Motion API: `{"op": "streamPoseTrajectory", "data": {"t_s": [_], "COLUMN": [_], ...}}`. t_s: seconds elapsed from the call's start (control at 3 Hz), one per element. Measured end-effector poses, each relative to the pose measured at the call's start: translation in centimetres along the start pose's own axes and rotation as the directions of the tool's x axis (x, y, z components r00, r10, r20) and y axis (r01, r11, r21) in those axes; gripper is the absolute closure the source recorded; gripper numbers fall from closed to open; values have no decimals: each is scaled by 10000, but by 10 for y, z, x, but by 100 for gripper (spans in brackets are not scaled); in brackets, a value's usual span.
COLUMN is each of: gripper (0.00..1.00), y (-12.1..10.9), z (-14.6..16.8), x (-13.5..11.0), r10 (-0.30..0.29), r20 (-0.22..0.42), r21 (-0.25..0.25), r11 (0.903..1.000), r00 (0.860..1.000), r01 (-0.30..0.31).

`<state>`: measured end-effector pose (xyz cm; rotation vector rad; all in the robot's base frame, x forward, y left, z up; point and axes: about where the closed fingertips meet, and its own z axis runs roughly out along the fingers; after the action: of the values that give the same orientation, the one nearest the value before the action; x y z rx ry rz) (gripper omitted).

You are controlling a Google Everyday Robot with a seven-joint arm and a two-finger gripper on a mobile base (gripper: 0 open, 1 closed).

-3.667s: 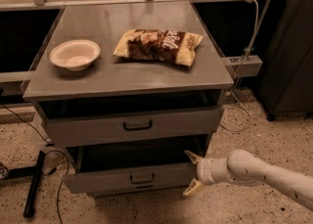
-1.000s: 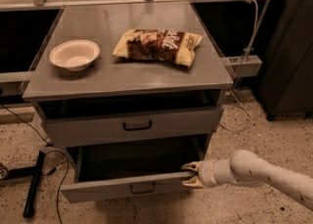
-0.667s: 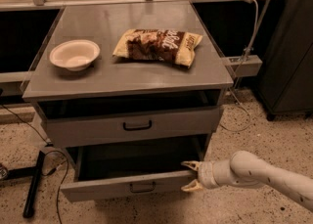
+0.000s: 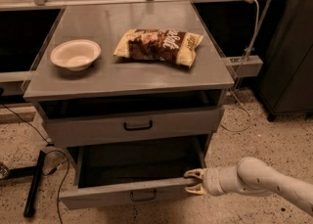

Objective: Open middle drawer

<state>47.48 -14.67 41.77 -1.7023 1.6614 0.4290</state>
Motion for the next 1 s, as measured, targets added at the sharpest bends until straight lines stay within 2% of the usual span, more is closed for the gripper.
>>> {"op": "streamPoseTrajectory", "data": {"t_s": [0.33, 0.67, 1.0], "gripper": [100, 100, 100], "y": [19, 17, 30], "z": [-2, -7, -13], "x": [-7, -11, -9], "r10": [-118, -119, -46], "r20": [248, 248, 261], "r21": [-182, -182, -133], "r11": [9998, 9998, 9999], "r00": [9996, 9996, 9996], "r01": [123, 123, 49]}}
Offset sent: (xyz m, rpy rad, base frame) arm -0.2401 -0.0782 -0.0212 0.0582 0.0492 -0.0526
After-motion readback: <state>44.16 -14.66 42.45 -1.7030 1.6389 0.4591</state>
